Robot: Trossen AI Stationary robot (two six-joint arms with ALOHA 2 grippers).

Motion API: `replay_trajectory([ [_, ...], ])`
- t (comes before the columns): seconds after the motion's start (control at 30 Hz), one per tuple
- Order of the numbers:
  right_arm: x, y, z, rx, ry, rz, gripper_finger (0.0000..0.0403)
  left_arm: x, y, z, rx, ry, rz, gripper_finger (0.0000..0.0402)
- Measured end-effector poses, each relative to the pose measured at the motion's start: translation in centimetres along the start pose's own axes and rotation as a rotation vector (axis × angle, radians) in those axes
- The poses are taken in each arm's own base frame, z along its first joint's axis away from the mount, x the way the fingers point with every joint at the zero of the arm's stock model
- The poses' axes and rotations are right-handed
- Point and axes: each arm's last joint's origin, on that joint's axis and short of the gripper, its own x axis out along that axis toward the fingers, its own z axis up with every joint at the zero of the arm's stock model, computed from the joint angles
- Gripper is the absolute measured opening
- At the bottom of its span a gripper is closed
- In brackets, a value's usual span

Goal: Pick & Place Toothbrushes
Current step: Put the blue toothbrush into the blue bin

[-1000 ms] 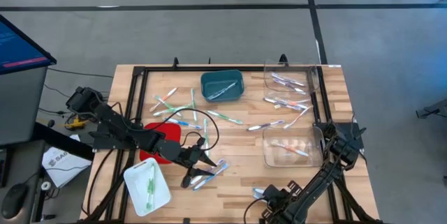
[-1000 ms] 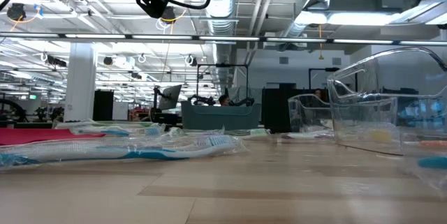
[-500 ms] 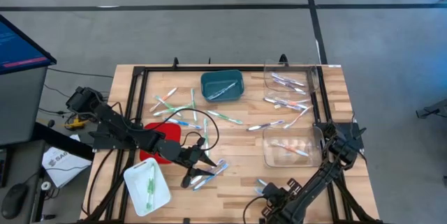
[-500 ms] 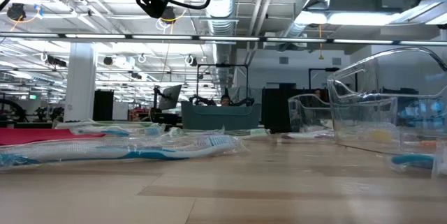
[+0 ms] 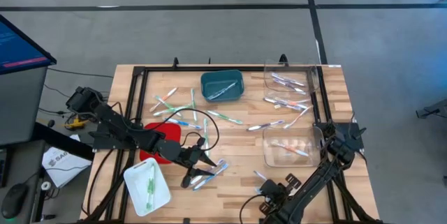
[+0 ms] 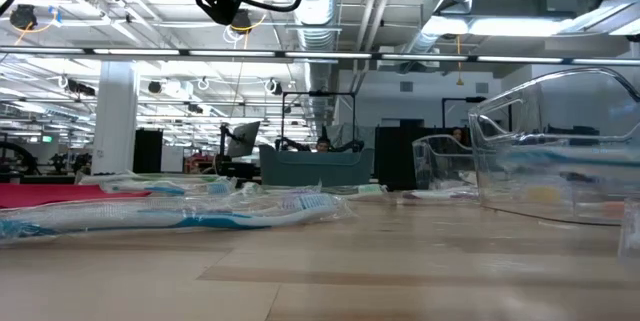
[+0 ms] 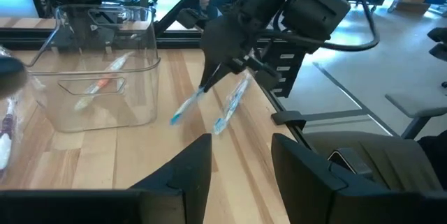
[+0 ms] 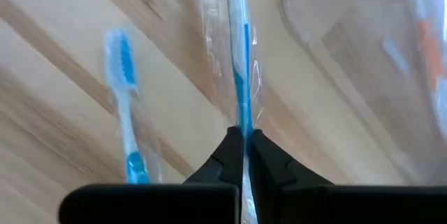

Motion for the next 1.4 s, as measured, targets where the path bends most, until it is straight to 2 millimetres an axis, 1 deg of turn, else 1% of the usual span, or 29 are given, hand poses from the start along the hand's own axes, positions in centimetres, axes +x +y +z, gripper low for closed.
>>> replay_trajectory([
  [0.17,-1.1,0.4,1.3,-0.014,-0.043,0.046,0.0003,0.0,0.0,-0.1,0.001,0.009,0.001,0.0145],
  [0.33,-2.8,0.6,3.0,-0.034,-0.125,0.089,0.0002,0.0,0.4,-0.6,0.007,0.060,0.019,0.0145],
  [0.5,-3.6,0.7,4.2,-0.052,-0.170,0.109,0.0002,0.0,0.5,-0.6,0.003,0.059,0.021,0.0145],
  [0.6,-3.6,0.7,4.7,-0.045,-0.196,0.108,0.0001,0.0,0.5,-0.7,0.005,0.071,0.022,0.0145],
  [0.7,-3.6,0.6,4.8,-0.044,-0.207,0.105,0.0001,0.0,0.6,-1.1,0.008,0.119,0.034,0.0145],
  [0.87,-3.8,0.6,5.0,-0.044,-0.247,0.113,0.0001,-0.2,1.0,-2.0,-0.041,0.216,0.052,0.0145],
  [1.0,-4.9,0.3,5.6,-0.064,-0.317,0.169,0.0000,-0.3,1.1,-2.5,-0.077,0.269,0.063,0.0145],
  [1.23,-7.0,0.2,7.3,-0.141,-0.477,0.271,0.0000,-0.4,0.6,-2.8,-0.110,0.273,0.053,0.0145],
  [1.4,-8.0,-0.2,8.3,-0.204,-0.559,0.279,0.0000,-0.8,0.5,-4.2,-0.133,0.293,0.050,0.0145],
])
